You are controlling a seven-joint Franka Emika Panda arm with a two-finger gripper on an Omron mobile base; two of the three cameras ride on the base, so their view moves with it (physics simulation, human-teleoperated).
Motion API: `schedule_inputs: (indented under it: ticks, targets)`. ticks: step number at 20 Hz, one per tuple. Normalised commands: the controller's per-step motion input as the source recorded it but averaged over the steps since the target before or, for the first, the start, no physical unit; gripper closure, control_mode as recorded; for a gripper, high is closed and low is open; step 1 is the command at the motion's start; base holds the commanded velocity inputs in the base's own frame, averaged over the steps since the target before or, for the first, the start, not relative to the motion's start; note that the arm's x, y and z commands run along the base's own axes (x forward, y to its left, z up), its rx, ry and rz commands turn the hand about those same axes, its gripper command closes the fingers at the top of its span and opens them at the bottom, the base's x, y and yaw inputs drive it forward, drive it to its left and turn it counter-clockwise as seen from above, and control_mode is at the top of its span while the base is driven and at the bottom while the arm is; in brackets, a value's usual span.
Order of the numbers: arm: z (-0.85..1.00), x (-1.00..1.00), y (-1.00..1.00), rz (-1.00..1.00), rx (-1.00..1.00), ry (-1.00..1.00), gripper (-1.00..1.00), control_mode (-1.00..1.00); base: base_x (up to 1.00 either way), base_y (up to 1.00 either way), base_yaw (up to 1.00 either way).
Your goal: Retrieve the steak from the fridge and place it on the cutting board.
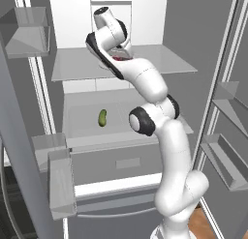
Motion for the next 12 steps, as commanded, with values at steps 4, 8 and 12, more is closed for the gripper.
schedule_inputs:
  ticks: [4, 8, 12]
  targets:
    - [0.68, 0.04, 0.0, 0.09, 0.0, -0.09, 1.0, -1.0, 0.0, 0.0, 0.0]
    - [0.56, 0.01, 0.03, 0.07, 0.0, -0.18, 1.0, -1.0, 0.0, 0.0, 0.0]
    - [0.12, 0.0, 0.07, 0.11, -0.01, -0.35, 1.0, -1.0, 0.0, 0.0, 0.0]
